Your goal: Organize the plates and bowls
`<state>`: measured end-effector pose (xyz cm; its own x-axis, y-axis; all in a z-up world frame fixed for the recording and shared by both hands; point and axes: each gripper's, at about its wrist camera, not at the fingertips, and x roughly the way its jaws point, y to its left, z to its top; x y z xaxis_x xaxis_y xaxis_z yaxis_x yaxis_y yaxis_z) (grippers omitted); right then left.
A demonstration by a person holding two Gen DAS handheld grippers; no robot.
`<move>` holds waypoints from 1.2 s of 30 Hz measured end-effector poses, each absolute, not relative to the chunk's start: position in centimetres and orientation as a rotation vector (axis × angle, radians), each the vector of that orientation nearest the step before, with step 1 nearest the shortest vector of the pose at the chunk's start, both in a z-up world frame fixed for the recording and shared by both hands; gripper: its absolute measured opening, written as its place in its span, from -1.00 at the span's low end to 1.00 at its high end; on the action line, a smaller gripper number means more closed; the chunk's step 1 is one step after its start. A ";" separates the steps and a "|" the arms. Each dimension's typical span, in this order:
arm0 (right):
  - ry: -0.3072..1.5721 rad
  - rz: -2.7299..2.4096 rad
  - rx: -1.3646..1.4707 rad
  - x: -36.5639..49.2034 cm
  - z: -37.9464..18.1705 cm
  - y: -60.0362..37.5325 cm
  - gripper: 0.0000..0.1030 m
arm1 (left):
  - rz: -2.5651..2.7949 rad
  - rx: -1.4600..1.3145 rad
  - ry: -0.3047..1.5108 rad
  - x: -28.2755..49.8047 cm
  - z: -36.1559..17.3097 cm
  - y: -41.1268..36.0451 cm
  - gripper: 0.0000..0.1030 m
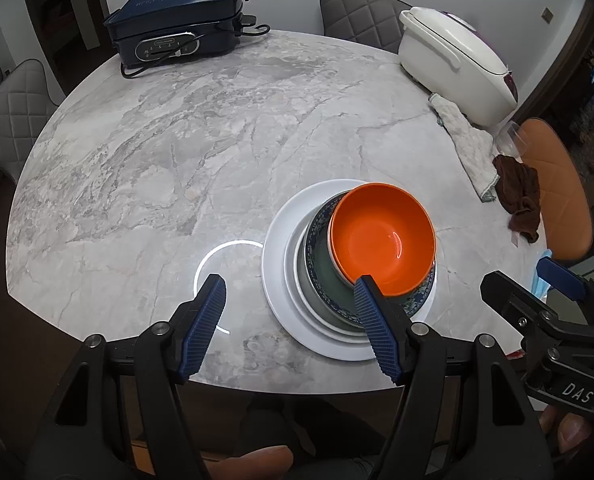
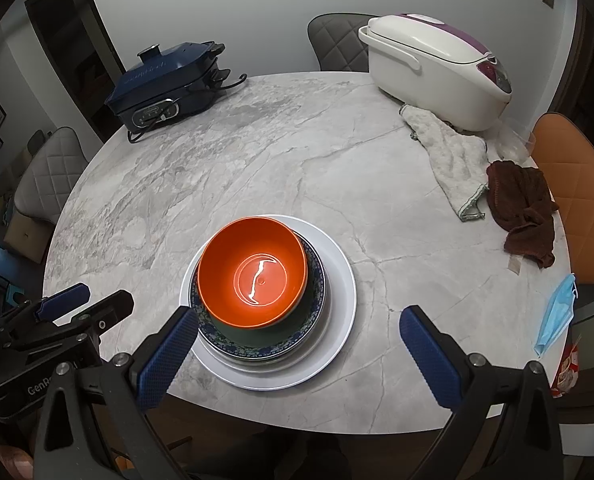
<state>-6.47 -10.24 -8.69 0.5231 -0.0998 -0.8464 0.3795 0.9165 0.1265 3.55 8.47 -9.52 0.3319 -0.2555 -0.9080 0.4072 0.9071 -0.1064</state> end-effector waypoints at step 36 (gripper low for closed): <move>0.998 -0.256 0.302 -5.6 -9.3 -9.8 1.00 | -0.420 0.144 1.155 3.8 -9.5 8.8 0.27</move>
